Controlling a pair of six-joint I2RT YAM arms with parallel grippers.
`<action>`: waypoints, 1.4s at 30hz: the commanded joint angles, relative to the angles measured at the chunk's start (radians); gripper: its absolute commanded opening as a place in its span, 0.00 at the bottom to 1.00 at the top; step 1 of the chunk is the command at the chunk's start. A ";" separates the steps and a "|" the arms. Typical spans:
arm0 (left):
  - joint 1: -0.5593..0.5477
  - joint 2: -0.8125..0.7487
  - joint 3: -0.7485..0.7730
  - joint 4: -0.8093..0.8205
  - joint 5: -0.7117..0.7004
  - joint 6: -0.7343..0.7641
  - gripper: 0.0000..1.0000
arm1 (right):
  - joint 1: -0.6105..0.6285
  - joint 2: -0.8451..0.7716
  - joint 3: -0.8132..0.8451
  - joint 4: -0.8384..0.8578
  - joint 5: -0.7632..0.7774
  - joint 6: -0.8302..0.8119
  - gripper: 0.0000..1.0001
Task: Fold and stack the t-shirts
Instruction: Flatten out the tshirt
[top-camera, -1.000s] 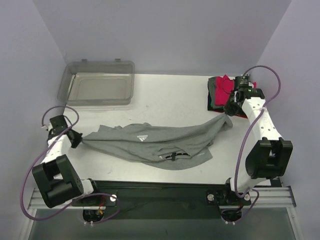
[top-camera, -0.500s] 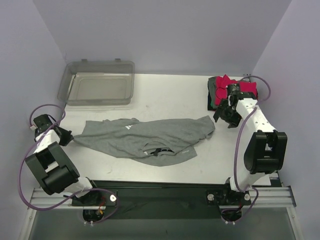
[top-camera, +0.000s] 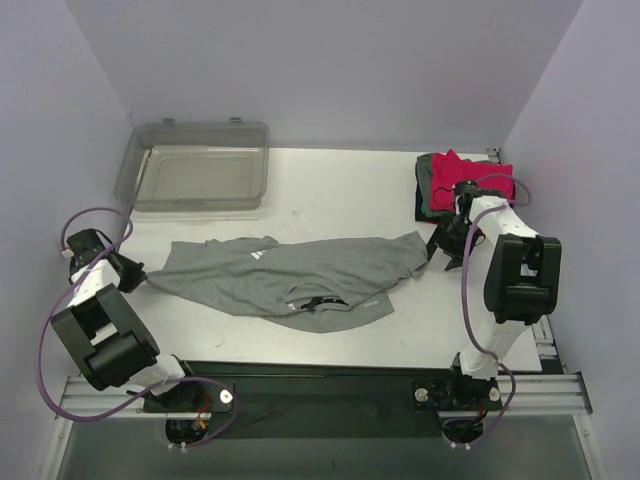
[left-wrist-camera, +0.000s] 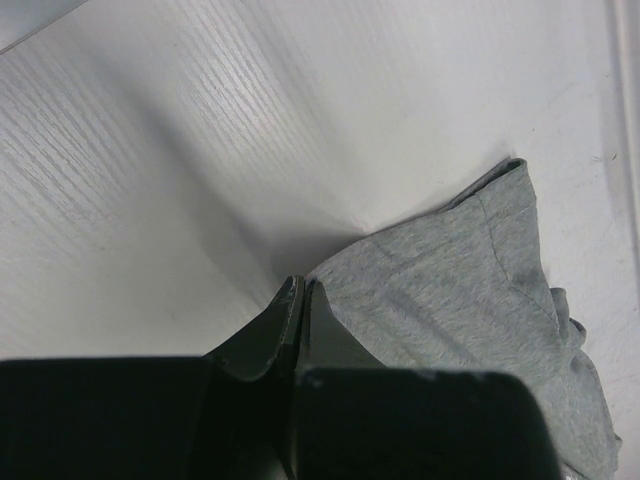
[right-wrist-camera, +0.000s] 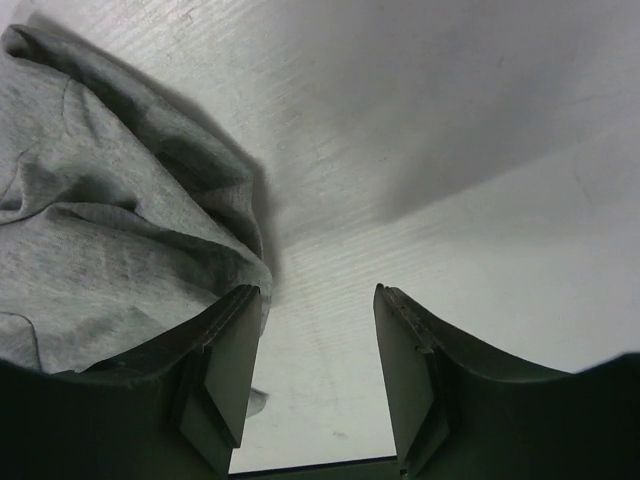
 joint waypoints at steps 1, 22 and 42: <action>0.005 -0.040 0.001 0.017 0.013 0.018 0.00 | 0.012 -0.017 -0.024 -0.034 -0.036 -0.012 0.49; 0.006 -0.069 0.039 -0.018 0.041 0.035 0.00 | 0.083 0.147 0.060 0.012 -0.106 -0.014 0.02; 0.014 -0.068 0.645 -0.075 0.199 -0.304 0.00 | -0.221 -0.210 0.634 -0.243 -0.105 -0.029 0.00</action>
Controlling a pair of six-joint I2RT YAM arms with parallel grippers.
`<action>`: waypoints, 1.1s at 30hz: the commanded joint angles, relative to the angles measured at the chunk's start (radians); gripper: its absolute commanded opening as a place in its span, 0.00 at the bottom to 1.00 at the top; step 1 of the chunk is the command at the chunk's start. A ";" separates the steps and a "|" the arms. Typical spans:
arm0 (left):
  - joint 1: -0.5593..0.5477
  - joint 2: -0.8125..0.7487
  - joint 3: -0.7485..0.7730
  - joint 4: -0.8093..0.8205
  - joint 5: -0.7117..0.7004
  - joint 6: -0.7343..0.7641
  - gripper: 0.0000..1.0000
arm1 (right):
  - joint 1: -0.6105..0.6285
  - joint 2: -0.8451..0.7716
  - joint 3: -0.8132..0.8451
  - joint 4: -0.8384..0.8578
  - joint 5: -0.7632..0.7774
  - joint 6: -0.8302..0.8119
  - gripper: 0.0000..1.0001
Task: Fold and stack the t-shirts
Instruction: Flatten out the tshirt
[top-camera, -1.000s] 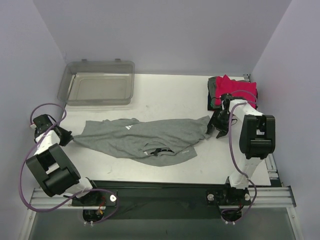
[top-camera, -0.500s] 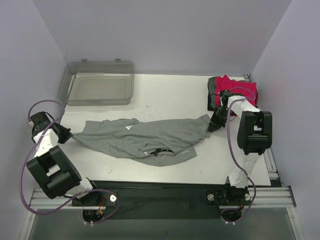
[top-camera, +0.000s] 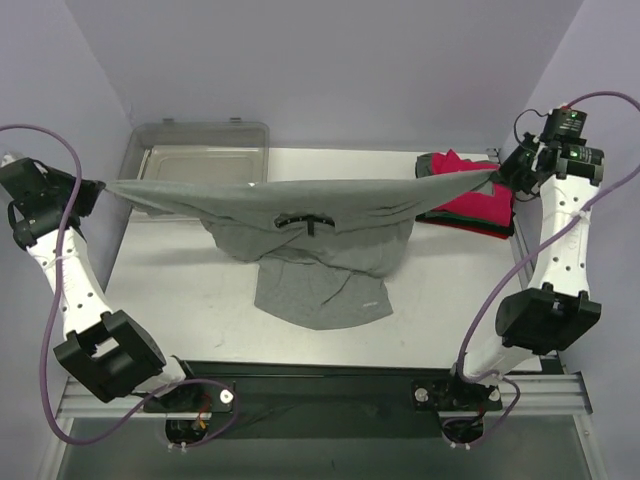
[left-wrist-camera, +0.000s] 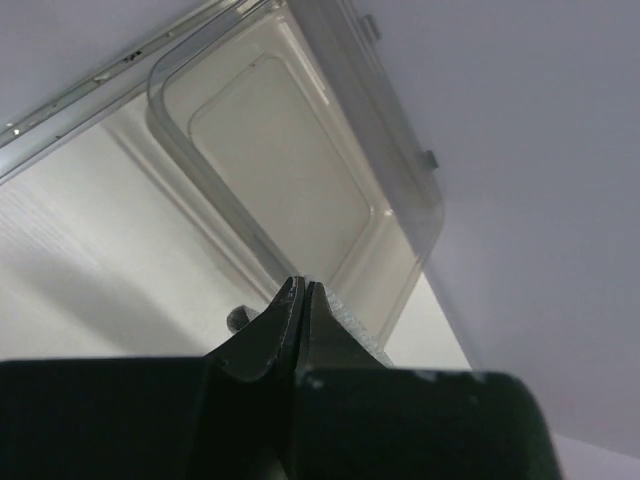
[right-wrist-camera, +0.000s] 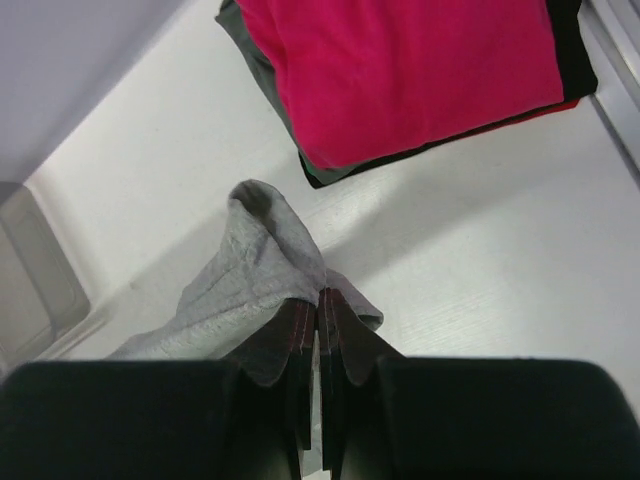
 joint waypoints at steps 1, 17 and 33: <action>0.018 0.012 0.092 0.039 0.019 -0.093 0.00 | -0.019 -0.042 0.044 -0.082 0.030 -0.008 0.00; 0.029 0.027 0.338 0.038 0.032 -0.156 0.00 | -0.059 -0.080 0.233 -0.085 0.045 0.008 0.00; 0.008 -0.008 0.810 0.068 -0.017 -0.239 0.00 | -0.194 -0.056 0.692 -0.056 0.035 0.090 0.00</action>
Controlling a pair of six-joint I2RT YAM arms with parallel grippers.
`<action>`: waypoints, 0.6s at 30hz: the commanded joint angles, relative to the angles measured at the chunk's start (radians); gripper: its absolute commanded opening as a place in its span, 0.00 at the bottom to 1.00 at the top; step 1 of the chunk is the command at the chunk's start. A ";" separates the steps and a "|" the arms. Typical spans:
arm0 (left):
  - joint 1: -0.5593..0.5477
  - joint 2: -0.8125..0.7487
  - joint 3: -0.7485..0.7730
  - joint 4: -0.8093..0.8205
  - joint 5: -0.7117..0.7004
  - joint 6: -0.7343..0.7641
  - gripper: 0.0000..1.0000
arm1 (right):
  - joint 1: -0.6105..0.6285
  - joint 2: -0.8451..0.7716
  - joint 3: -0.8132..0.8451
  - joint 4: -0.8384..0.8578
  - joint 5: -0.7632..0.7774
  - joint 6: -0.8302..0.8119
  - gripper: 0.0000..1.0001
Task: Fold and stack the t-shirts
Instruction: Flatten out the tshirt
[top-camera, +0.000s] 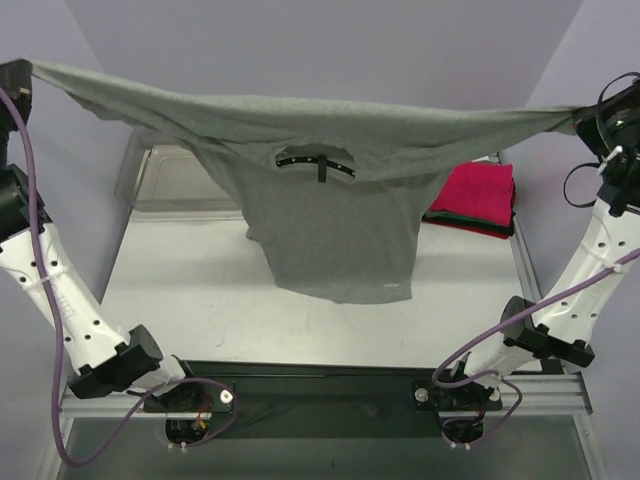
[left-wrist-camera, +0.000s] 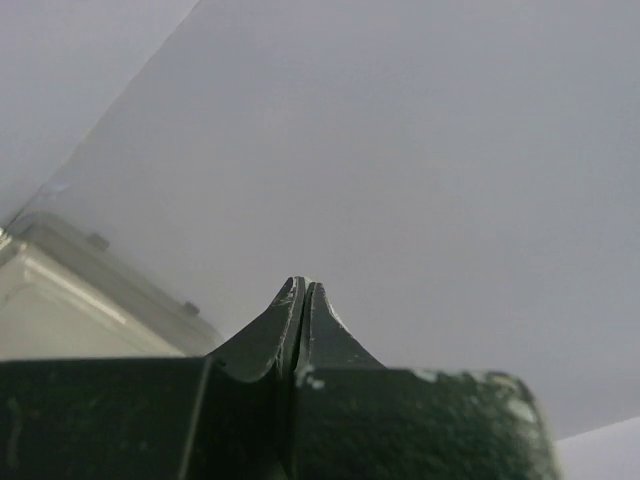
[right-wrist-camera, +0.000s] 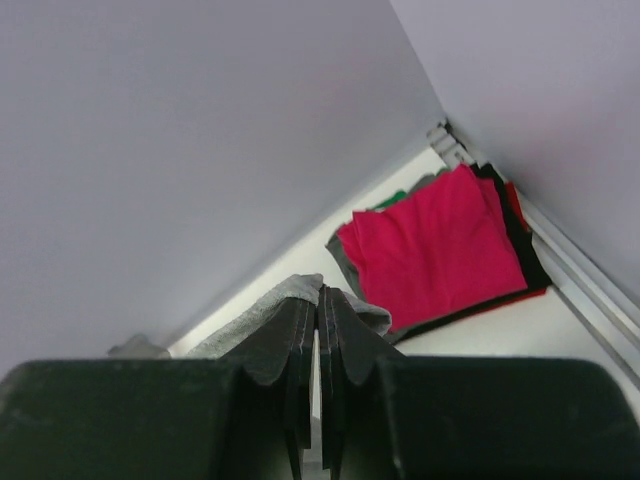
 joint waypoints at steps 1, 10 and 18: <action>0.011 -0.067 0.131 0.069 -0.107 -0.013 0.00 | -0.040 -0.047 0.099 0.062 0.026 0.035 0.00; 0.011 -0.076 0.178 0.080 -0.155 -0.016 0.00 | -0.058 -0.039 0.093 0.089 -0.015 0.078 0.00; 0.011 -0.094 0.120 0.114 -0.123 -0.037 0.00 | -0.081 -0.056 0.065 0.103 -0.043 0.105 0.00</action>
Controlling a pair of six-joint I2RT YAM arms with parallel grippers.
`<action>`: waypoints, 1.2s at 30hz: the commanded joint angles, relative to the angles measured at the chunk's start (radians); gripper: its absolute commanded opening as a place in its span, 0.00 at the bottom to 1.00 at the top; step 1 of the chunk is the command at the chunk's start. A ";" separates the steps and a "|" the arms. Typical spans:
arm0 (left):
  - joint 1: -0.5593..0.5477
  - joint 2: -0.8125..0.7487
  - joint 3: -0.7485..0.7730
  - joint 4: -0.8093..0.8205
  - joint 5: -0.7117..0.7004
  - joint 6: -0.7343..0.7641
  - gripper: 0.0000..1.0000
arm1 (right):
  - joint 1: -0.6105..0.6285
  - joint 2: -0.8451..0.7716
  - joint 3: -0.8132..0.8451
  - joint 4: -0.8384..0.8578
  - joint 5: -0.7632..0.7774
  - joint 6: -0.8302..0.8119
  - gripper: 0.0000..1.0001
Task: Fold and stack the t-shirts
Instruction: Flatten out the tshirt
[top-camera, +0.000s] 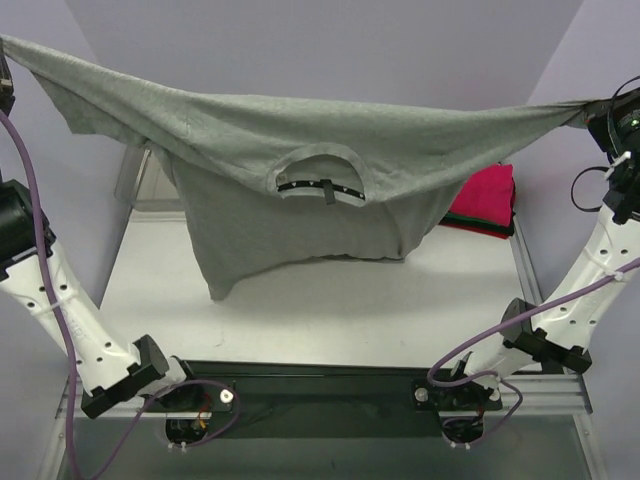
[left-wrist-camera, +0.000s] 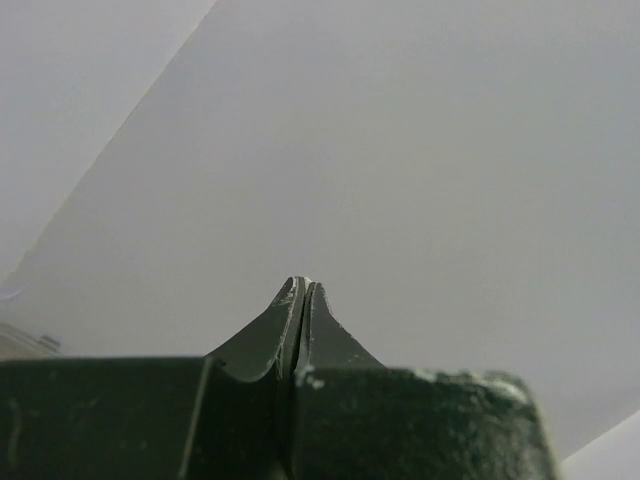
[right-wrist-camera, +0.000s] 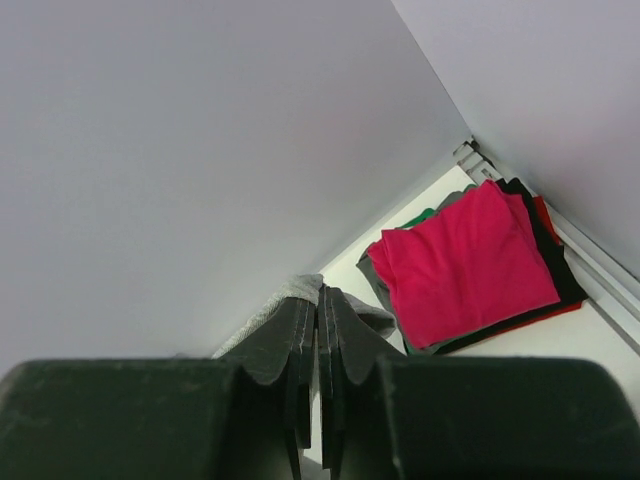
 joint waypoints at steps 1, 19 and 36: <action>0.011 0.000 0.014 0.015 -0.042 0.014 0.00 | -0.019 -0.028 0.027 0.063 0.001 0.015 0.00; 0.003 -0.061 0.266 -0.161 -0.280 0.143 0.00 | -0.054 -0.066 0.113 0.063 0.017 0.056 0.00; -0.077 -0.072 -0.009 -0.181 -0.326 0.209 0.00 | -0.058 -0.022 -0.030 0.093 -0.051 0.102 0.00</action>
